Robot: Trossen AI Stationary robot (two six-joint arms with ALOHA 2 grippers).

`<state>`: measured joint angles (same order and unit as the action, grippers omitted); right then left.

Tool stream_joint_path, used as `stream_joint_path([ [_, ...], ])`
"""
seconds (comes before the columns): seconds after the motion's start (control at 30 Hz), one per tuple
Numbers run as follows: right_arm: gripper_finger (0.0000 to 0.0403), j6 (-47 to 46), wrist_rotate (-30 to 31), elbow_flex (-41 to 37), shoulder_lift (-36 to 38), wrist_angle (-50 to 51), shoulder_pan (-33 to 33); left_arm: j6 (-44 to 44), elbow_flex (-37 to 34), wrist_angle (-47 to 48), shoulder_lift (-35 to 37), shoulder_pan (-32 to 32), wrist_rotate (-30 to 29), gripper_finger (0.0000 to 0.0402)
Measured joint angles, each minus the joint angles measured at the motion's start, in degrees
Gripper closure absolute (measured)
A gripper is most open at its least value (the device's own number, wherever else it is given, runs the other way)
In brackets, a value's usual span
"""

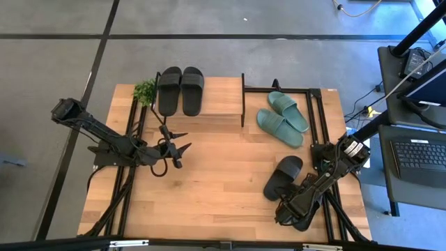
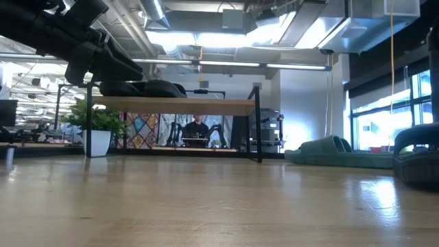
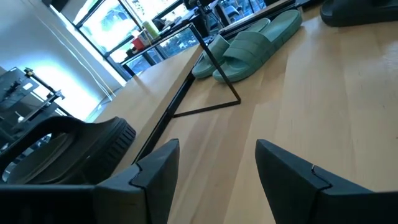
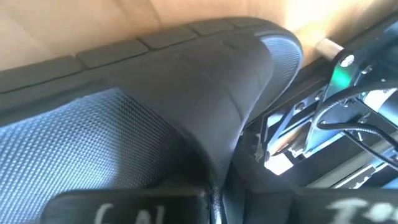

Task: Pick and place slides into the shelf
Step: Put the black slipper under the shelf

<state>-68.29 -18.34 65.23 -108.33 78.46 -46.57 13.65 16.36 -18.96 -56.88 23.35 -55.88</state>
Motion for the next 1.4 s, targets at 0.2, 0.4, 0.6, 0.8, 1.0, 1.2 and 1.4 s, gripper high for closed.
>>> stream_joint_path([
  [0.2, 0.0379, 1.99, -2.3, 0.99, 0.12, -0.12, 0.0, 0.0, 0.0, 0.0, 0.0, 0.0, 0.0, 0.0198],
  [0.4, 0.0389, 7.12, -2.84, 6.08, 0.17, 0.36, 0.93, 0.0, 0.0, 0.0, 0.0, 0.0, 0.0, 0.0198],
  [0.6, 0.0388, 11.76, -2.5, 12.94, 0.2, 0.13, 4.47, -0.02, 0.0, 0.0, 0.0, 0.0, 0.0, 0.0198],
  [0.8, 0.0388, 12.57, -1.75, 20.41, 0.22, -1.01, 8.54, -0.04, 0.0, 0.0, 0.0, 0.01, 0.02, 0.0198],
  [1.0, 0.0388, 19.12, 8.06, 27.72, 0.22, -1.77, 11.45, -0.09, 0.0, -0.02, 0.0, 0.02, 0.04, 0.0198],
  [1.2, 0.0388, 30.43, 18.22, 33.98, 0.22, -2.78, 14.4, -0.19, 0.0, -0.02, 0.0, 0.02, 0.05, 0.0198],
  [1.4, 0.0388, 44.11, 33.57, 35.58, 0.31, -2.76, 19.08, -0.2, 0.0, -0.01, 0.0, 0.04, 2.52, 0.0198],
])
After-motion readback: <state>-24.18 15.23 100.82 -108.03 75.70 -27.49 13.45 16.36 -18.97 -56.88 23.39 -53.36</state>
